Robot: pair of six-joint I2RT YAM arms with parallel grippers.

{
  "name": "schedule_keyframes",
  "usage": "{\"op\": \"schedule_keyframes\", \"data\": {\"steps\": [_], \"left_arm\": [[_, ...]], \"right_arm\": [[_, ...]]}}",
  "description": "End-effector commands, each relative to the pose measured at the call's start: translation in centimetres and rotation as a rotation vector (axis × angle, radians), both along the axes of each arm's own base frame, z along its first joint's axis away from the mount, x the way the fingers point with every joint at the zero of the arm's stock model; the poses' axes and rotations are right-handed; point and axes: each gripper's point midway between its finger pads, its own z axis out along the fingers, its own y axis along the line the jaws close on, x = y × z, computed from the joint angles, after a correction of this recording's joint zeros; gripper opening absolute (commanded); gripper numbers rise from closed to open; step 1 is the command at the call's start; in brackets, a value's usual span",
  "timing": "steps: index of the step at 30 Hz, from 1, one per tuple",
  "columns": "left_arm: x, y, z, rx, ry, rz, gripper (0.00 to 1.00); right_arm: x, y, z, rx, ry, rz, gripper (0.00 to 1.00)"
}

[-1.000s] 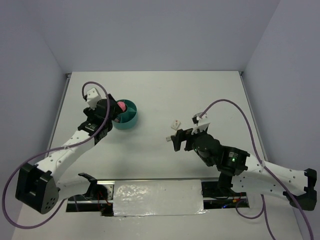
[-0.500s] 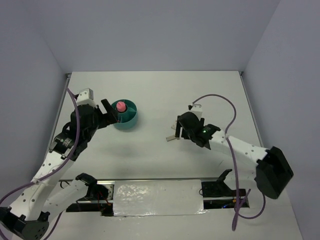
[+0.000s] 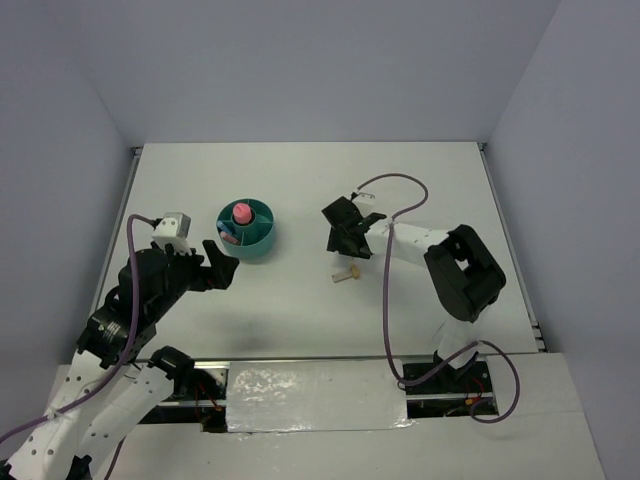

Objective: Sort the stationery into containers
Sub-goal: Pick up the stationery from the center of the board.

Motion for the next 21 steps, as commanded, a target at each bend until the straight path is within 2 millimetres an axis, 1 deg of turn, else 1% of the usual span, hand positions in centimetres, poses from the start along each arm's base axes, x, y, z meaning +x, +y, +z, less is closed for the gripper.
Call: {"op": "schedule_keyframes", "data": {"steps": [1,2,5,6,7,8,10,11,12,13,14,15,16,17,18,19,20,21], "left_arm": [[0.0,-0.9,0.9,-0.002,-0.036,-0.050,0.99],[0.0,-0.9,0.9,-0.002,-0.036,-0.051,0.99],[0.1,-1.0,0.8,0.003,-0.030,-0.055,0.99],[0.1,-1.0,0.8,0.003,-0.030,-0.055,0.99],[0.1,-1.1,0.9,0.001,-0.032,-0.058,0.99],[0.1,-1.1,0.8,0.001,-0.034,-0.062,0.99],[0.0,-1.1,0.8,0.001,-0.035,-0.065,0.99],[0.0,-1.1,0.9,0.000,-0.037,-0.065,0.99],[0.0,-1.1,0.8,0.002,-0.036,-0.066,0.99],[0.0,-1.1,0.9,0.001,-0.037,-0.064,0.99],[0.0,-1.1,0.9,0.001,-0.037,-0.064,0.99],[0.0,-1.1,0.9,0.001,-0.037,-0.064,0.99],[0.1,-1.1,0.9,0.001,-0.037,-0.064,0.99],[0.1,-1.2,0.9,0.001,-0.035,-0.065,0.99],[0.1,-1.1,0.8,0.003,-0.033,-0.062,0.99],[0.1,-1.1,0.8,0.003,-0.031,-0.060,0.99],[0.2,-1.1,0.7,0.005,-0.030,-0.061,0.99],[0.2,-1.2,0.7,0.004,-0.030,-0.062,0.99]], "right_arm": [[1.8,0.3,0.2,0.009,-0.004,-0.040,0.69],[1.7,0.2,-0.6,-0.008,0.018,-0.042,0.68],[1.8,-0.2,-1.5,-0.041,0.038,-0.062,0.67],[1.6,-0.4,-2.2,-0.055,0.053,-0.062,0.67],[1.7,-0.6,-2.3,-0.061,0.052,-0.072,0.67],[1.4,-0.9,-2.8,-0.076,0.067,-0.077,0.66],[1.4,-0.9,-3.2,-0.070,0.068,-0.076,0.61],[1.1,-1.0,-3.6,-0.067,0.078,-0.073,0.52],[1.1,-0.9,-3.7,-0.054,0.079,-0.071,0.46],[1.6,-0.1,-3.4,-0.028,0.052,-0.041,0.40],[1.7,0.4,-3.3,-0.006,0.043,-0.023,0.36],[1.7,0.7,-2.9,0.018,0.030,-0.005,0.28],[2.6,2.4,-2.0,0.091,-0.013,0.038,0.26],[2.8,3.1,-1.5,0.105,-0.032,0.103,0.24],[3.9,4.4,0.0,0.150,-0.087,0.145,0.24],[4.0,5.7,0.8,0.177,-0.101,0.236,0.24],[4.4,6.7,1.7,0.202,-0.127,0.283,0.23],[5.0,8.0,3.1,0.236,-0.167,0.341,0.23]]}}
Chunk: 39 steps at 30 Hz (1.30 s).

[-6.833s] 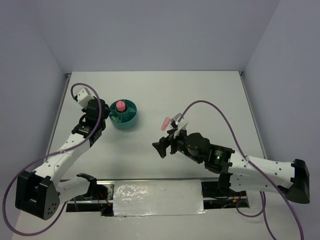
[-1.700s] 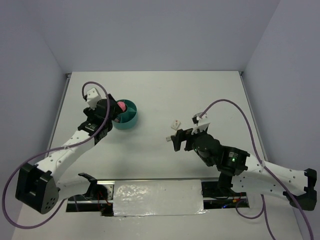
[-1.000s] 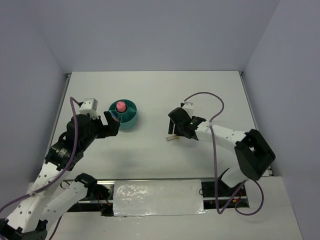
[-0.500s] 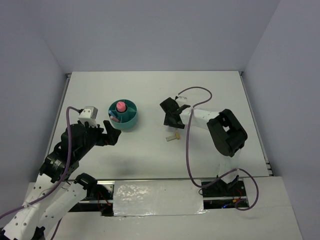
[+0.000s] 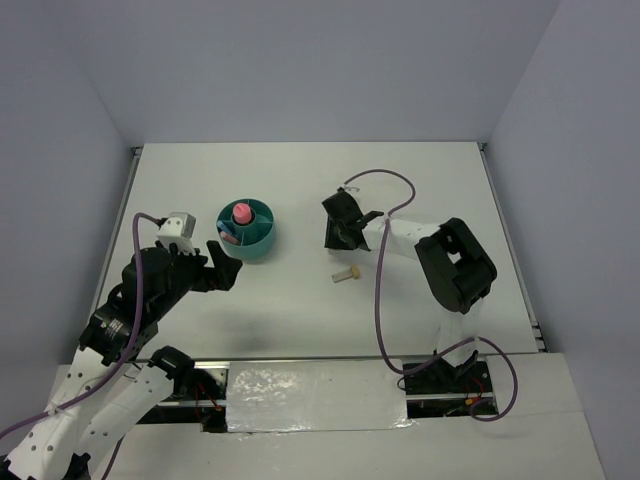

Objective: Sort the stationery into containers
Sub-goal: Pick up the stationery from the center of the board, then place the stationery in the storage box.

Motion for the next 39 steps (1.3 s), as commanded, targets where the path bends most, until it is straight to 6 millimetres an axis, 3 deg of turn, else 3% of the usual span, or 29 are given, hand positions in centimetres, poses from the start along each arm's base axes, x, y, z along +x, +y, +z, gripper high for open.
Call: {"op": "schedule_keyframes", "data": {"steps": [1,4,5,6,11,13,20,21,29,36,39], "left_arm": [[0.3,-0.5,1.0,-0.004,-0.040,-0.024,0.99],[0.3,-0.4,1.0,-0.004,-0.042,-0.023,0.99],[0.3,-0.4,1.1,-0.008,-0.047,-0.022,0.99],[0.3,-0.4,1.1,-0.006,-0.046,-0.023,0.99],[0.4,-0.5,0.8,-0.001,-0.035,-0.028,0.99],[0.4,-0.5,0.8,-0.001,-0.035,-0.028,0.99],[0.1,-0.5,1.2,-0.008,-0.055,-0.032,0.99],[0.1,-0.5,1.3,-0.011,-0.058,-0.033,0.99],[-0.4,-0.8,1.7,-0.019,-0.077,-0.055,0.99],[-0.6,-0.8,1.9,-0.022,-0.084,-0.059,0.99],[-0.6,-0.9,1.9,-0.022,-0.086,-0.062,0.99]], "right_arm": [[2.3,8.0,6.0,0.257,-0.182,0.347,0.22],[3.1,11.6,9.9,0.373,-0.270,0.502,0.21],[2.2,13.0,10.8,0.434,-0.262,0.580,0.22],[2.5,14.0,12.5,0.469,-0.289,0.615,0.23],[2.2,17.2,16.7,0.615,-0.313,0.743,0.25],[2.3,17.7,17.1,0.641,-0.305,0.753,0.25],[2.8,20.4,17.8,0.744,-0.274,0.832,0.31],[2.9,20.6,17.0,0.744,-0.254,0.829,0.31],[4.3,20.5,16.0,0.714,-0.254,0.789,0.38],[4.6,20.8,15.1,0.704,-0.231,0.786,0.53],[4.8,20.8,14.6,0.699,-0.226,0.777,0.53]]}}
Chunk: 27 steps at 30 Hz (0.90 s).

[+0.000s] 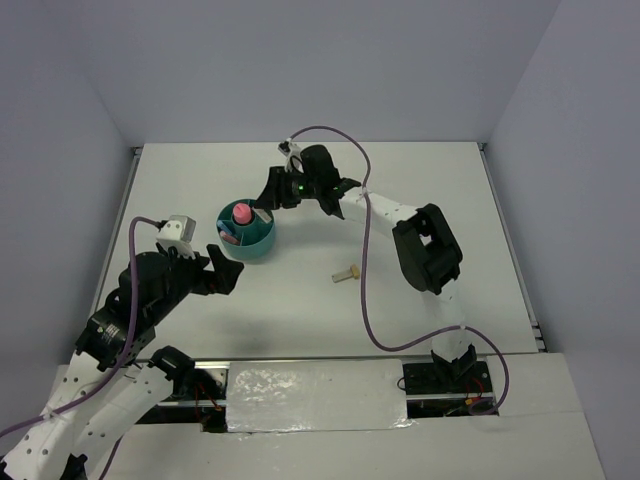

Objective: Sort the stationery into containers
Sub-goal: Place the stationery in the storage box, then pick up the stationery from the center of the board.

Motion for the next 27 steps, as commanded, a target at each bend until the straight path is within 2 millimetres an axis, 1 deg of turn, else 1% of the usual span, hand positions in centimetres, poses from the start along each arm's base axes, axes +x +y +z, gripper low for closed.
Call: {"op": "schedule_keyframes", "data": {"steps": [1,4,10,11,12,13,14,15,16,17,18,19,20,21,22,23,24,25,26,27], "left_arm": [[0.1,-0.3,1.3,-0.009,-0.058,-0.024,0.99],[0.1,-0.4,1.3,-0.006,-0.060,-0.027,0.99],[0.1,-0.4,1.3,-0.007,-0.058,-0.029,0.99],[0.1,-0.4,1.3,-0.006,-0.058,-0.028,0.99],[0.1,-0.4,1.2,-0.006,-0.056,-0.028,0.99],[0.1,-0.3,1.3,-0.007,-0.057,-0.023,0.99],[0.1,-0.3,1.2,-0.006,-0.056,-0.021,0.99],[0.1,-0.3,1.2,-0.006,-0.057,-0.020,0.99],[0.1,-0.3,1.2,-0.006,-0.055,-0.019,0.99],[0.1,-0.2,1.2,-0.006,-0.055,-0.015,0.99],[0.1,-0.2,1.2,-0.004,-0.056,-0.014,0.99],[0.1,-0.2,1.2,-0.007,-0.056,-0.011,0.99],[0.1,-0.1,1.2,-0.006,-0.056,-0.008,0.99],[0.2,-0.1,1.2,-0.007,-0.055,-0.006,0.99],[0.2,-0.1,1.2,-0.005,-0.053,-0.005,0.99],[0.2,-0.1,1.1,-0.004,-0.051,-0.006,0.99],[0.2,-0.2,1.0,-0.004,-0.048,-0.006,0.99],[0.2,-0.1,1.1,-0.002,-0.048,-0.005,0.99],[0.3,-0.2,1.0,-0.002,-0.045,-0.004,0.99],[0.3,-0.2,0.9,0.000,-0.044,-0.005,0.99]], "right_arm": [[0.8,0.6,0.5,0.014,-0.024,0.004,0.53],[1.0,0.6,0.5,0.015,-0.018,0.003,0.54],[1.0,0.4,1.4,0.019,-0.035,-0.001,0.57],[0.9,0.2,2.3,0.029,-0.050,-0.004,0.58],[0.6,-0.2,2.0,0.026,-0.047,-0.007,0.58],[0.4,-0.6,4.1,0.050,-0.086,-0.015,0.59],[0.1,-1.3,3.6,0.033,-0.081,-0.040,0.59],[0.2,-1.9,4.1,0.025,-0.097,-0.068,0.60],[0.1,-2.8,4.0,-0.013,-0.096,-0.110,0.62],[-0.2,-4.0,4.9,-0.044,-0.103,-0.162,0.63],[1.3,-6.0,4.7,-0.110,-0.114,-0.299,0.64],[0.6,-7.9,3.0,-0.197,-0.042,-0.380,0.64],[0.0,-10.1,2.7,-0.241,-0.018,-0.471,0.67],[-0.2,-11.8,2.1,-0.281,0.001,-0.542,0.68],[-0.4,-13.9,1.1,-0.344,0.006,-0.631,0.69],[-1.7,-15.5,-0.9,-0.407,0.024,-0.649,0.69],[-2.5,-16.8,-0.3,-0.426,0.009,-0.660,0.69],[-3.2,-17.8,-1.1,-0.461,0.009,-0.667,0.67],[-4.7,-18.9,-3.1,-0.515,0.028,-0.654,0.66],[-5.5,-19.6,-2.9,-0.526,0.007,-0.638,0.64]]}}
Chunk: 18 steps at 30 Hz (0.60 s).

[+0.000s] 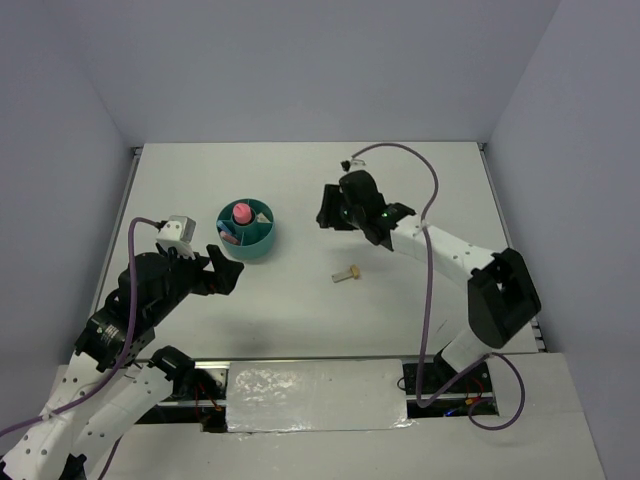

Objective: Sort the stationery into containers
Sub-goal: Pick up the stationery from the center of the board.

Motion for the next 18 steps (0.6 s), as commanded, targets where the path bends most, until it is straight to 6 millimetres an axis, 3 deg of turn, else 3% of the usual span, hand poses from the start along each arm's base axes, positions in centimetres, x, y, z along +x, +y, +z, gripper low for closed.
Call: {"op": "schedule_keyframes", "data": {"steps": [1,2,5,10,18], "left_arm": [[0.4,-0.2,0.8,-0.002,-0.037,-0.007,0.99],[0.3,-0.2,0.8,-0.002,-0.036,-0.008,0.99],[0.4,-0.3,0.7,0.001,-0.034,-0.013,0.99],[0.4,-0.4,0.6,0.001,-0.029,-0.019,0.99],[0.5,-0.8,0.3,0.009,-0.014,-0.035,0.99]], "right_arm": [[-2.9,-5.5,-4.3,-0.205,0.061,-0.086,0.57],[-4.0,-6.3,-5.8,-0.238,0.088,-0.073,0.52],[-6.0,-7.1,-7.5,-0.290,0.124,-0.002,0.42],[-7.6,-8.1,-9.4,-0.333,0.165,0.025,0.42],[-8.3,-9.4,-11.3,-0.392,0.204,0.003,0.42]]}}
